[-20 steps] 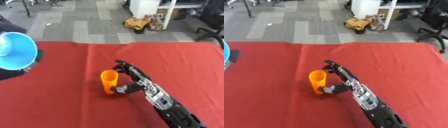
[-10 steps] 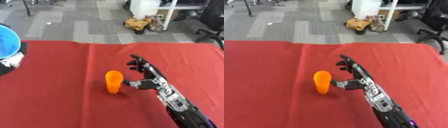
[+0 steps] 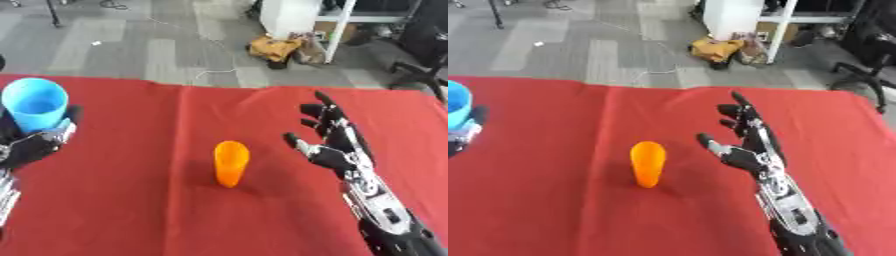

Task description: Pour the contents of one cup into another cup.

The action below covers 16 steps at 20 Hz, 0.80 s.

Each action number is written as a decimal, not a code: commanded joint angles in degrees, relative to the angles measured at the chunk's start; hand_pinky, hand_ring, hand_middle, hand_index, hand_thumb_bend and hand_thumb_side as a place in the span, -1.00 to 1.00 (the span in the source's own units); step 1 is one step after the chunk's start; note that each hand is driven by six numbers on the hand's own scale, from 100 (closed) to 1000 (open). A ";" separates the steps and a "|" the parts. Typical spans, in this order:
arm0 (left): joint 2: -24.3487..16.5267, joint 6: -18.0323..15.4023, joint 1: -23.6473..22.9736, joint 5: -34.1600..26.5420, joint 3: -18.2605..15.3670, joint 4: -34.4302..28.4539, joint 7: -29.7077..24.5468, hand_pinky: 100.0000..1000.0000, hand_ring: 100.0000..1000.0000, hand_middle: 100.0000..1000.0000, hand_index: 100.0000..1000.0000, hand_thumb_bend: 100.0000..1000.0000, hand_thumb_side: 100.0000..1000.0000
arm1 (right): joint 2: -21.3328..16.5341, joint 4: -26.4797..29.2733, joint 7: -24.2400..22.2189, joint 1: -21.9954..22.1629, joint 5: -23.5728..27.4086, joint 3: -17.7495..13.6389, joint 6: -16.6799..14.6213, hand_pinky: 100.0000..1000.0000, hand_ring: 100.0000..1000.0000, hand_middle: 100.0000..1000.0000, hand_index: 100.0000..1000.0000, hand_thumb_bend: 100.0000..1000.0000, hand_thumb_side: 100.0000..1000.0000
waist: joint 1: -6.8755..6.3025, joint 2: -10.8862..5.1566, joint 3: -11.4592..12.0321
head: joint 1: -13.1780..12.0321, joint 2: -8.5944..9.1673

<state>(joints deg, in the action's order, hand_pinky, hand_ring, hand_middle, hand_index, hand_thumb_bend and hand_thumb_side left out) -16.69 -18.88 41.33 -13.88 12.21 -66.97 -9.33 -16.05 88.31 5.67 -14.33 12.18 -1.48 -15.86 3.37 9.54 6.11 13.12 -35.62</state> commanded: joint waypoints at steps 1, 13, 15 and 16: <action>0.08 -1.01 1.79 -3.00 0.29 -0.14 -6.45 0.14 -0.30 -0.47 0.41 0.42 -1.00 | 0.13 1.67 1.10 -0.18 1.50 -0.91 0.23 0.64 0.73 0.41 0.96 0.08 -1.00 | -0.14 -0.75 -0.17 | -0.36 0.65; -0.67 -4.79 -0.65 -2.00 -0.60 -5.70 -10.92 0.54 0.20 0.13 0.72 0.75 -0.46 | 0.17 1.13 1.11 0.04 3.27 -1.39 0.19 0.63 0.73 0.39 0.96 0.08 -1.00 | -0.64 -1.09 0.05 | -0.08 1.00; -1.17 -4.52 -1.32 -3.17 -1.01 -7.77 -10.25 0.52 0.18 0.11 0.71 0.72 -0.52 | 0.14 1.05 0.99 0.04 3.36 -1.35 0.21 0.63 0.72 0.39 0.96 0.08 -1.00 | -0.67 -1.09 0.13 | 0.03 0.98; -1.62 -4.26 -1.84 -3.70 -1.29 -9.12 -9.81 0.51 0.17 0.11 0.71 0.68 -0.57 | 0.13 1.03 0.89 0.06 3.40 -1.31 0.20 0.63 0.72 0.38 0.96 0.08 -1.00 | -0.70 -1.08 0.20 | 0.11 0.98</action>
<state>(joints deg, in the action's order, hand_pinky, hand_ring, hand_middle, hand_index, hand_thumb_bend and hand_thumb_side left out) -16.82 -23.18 38.74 -16.74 11.75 -73.90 -19.61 -15.18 88.42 6.67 -13.81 15.10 -2.42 -15.55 2.88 9.49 6.31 13.10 -35.14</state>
